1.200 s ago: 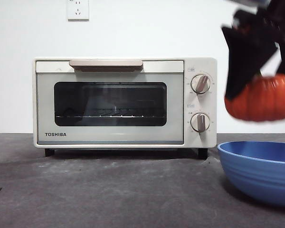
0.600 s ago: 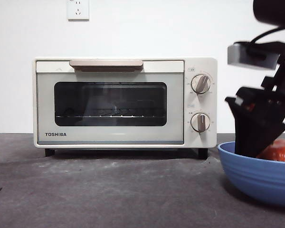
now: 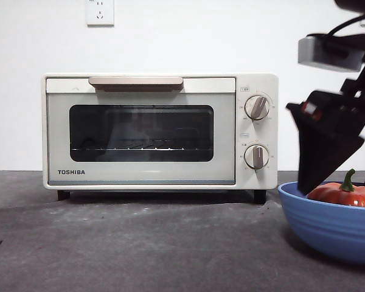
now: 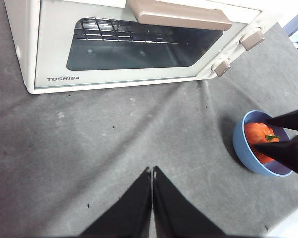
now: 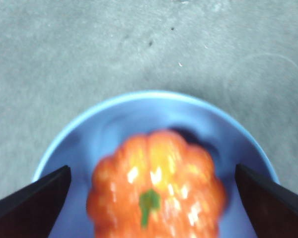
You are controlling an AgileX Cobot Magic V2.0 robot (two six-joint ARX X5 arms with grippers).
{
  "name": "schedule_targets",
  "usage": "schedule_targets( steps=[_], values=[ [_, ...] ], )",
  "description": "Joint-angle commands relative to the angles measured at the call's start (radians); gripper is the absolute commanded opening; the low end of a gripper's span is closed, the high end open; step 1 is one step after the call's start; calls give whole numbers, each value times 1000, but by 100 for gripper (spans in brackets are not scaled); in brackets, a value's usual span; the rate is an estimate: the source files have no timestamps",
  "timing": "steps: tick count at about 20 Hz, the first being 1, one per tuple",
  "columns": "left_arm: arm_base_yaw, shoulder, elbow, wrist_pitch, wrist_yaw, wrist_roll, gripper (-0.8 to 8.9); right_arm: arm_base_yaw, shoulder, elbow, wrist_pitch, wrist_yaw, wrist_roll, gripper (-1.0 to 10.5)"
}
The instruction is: Place pumpkin in the steamer
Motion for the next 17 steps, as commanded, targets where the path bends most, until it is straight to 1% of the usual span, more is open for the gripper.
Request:
schedule_targets(
  steps=[1,4,6,7,10,17],
  values=[
    [-18,9,21,45,7,-9,14,4,-42,61,-33,6,8,527],
    [-64,37,26,139,7,-74,14,4,-102,141,-88,6,3,527],
    [-102,85,48,196,1,-95,14,4,-137,195,-126,5,2,527],
    [-122,115,64,224,-18,-103,14,4,-150,216,-150,5,2,527],
    [-179,224,124,306,-76,-104,14,4,-186,261,-220,3,2,526],
    [-249,420,224,427,-137,-102,14,5,-242,269,-290,-2,2,526]
  ],
)
